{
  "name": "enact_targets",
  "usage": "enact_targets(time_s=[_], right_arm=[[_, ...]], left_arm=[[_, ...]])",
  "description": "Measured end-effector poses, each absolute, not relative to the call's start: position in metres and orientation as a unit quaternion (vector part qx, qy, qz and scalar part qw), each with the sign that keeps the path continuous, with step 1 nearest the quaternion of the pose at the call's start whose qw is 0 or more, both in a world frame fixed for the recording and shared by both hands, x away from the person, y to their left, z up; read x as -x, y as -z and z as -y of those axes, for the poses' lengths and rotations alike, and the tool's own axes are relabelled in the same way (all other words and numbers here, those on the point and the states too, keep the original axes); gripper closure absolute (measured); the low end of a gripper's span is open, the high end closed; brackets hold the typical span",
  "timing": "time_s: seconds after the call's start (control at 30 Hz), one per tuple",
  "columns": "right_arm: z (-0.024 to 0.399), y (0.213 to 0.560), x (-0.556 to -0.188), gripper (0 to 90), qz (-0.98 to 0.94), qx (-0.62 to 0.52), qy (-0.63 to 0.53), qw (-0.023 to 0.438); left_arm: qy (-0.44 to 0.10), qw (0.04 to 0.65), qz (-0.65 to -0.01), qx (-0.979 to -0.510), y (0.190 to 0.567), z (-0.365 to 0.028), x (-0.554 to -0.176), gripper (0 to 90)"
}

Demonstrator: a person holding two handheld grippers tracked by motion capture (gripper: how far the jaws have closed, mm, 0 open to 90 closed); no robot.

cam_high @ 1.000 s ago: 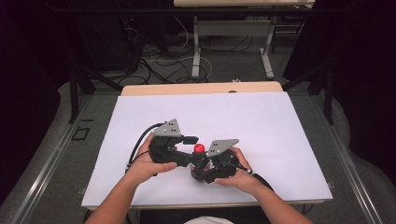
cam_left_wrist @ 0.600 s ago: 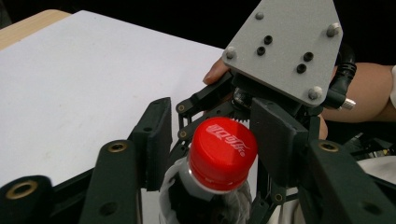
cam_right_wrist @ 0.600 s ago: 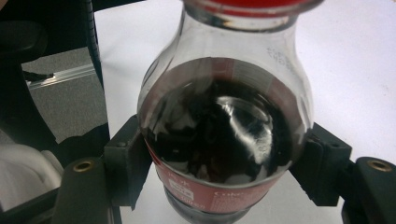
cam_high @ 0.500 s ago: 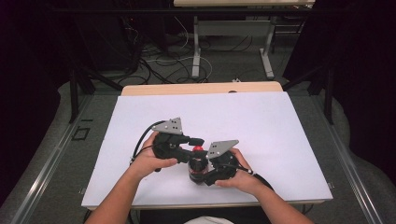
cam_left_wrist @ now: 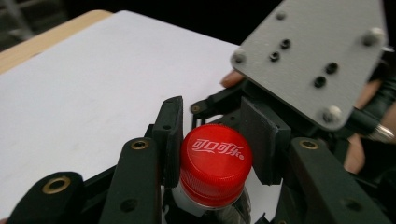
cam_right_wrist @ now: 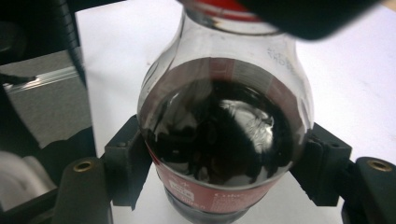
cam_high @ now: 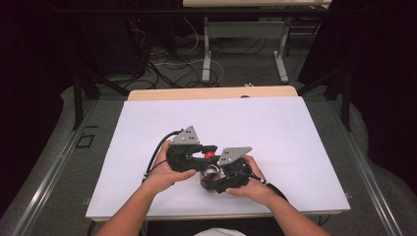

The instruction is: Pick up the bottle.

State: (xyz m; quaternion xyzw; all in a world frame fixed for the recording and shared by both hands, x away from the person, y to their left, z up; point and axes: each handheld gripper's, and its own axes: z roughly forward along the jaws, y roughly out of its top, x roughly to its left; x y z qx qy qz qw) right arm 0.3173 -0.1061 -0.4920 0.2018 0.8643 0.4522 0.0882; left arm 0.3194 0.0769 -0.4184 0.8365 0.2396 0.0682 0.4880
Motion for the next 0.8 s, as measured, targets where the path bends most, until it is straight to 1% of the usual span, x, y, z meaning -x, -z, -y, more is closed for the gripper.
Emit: enact_targets(time_s=[0.1, 0.17, 0.2, 0.27, 0.37, 0.43, 0.5, 0.6, 0.8], right_arm=[[0.107, 0.491, -0.319, 29.5, -0.865, -0.211, -0.446, 0.092], [0.107, 0.492, -0.319, 29.5, -0.863, -0.215, -0.446, 0.105], [0.107, 0.493, -0.319, 29.5, -0.862, -0.217, -0.445, 0.112], [0.107, 0.493, -0.318, 29.5, -0.865, -0.217, -0.439, 0.106], [0.107, 0.493, -0.318, 29.5, -0.863, -0.216, -0.445, 0.105], [0.107, 0.492, -0.318, 29.4, -0.861, -0.216, -0.448, 0.109], [0.108, 0.492, -0.318, 29.4, -0.861, -0.215, -0.448, 0.109], [0.109, 0.491, -0.318, 29.5, -0.863, -0.214, -0.446, 0.102], [0.108, 0.491, -0.318, 29.4, -0.863, -0.206, -0.45, 0.102]], left_arm=[[-0.098, 0.481, -0.309, -0.815, 0.418, -0.069, -0.313, 61.3], [-0.116, 0.471, -0.357, -0.798, 0.418, -0.064, -0.308, 61.2], [-0.125, 0.468, -0.368, -0.794, 0.418, -0.061, -0.305, 61.3], [-0.142, 0.463, -0.374, -0.791, 0.418, -0.056, -0.301, 61.3], [-0.138, 0.459, -0.371, -0.795, 0.415, -0.056, -0.301, 61.1], [-0.128, 0.463, -0.357, -0.801, 0.414, -0.059, -0.304, 60.3], [-0.118, 0.468, -0.343, -0.806, 0.414, -0.061, -0.306, 52.8], [-0.116, 0.464, -0.327, -0.815, 0.413, -0.066, -0.308, 44.4], [-0.068, 0.48, -0.275, -0.83, 0.41, -0.084, -0.314, 39.0]])
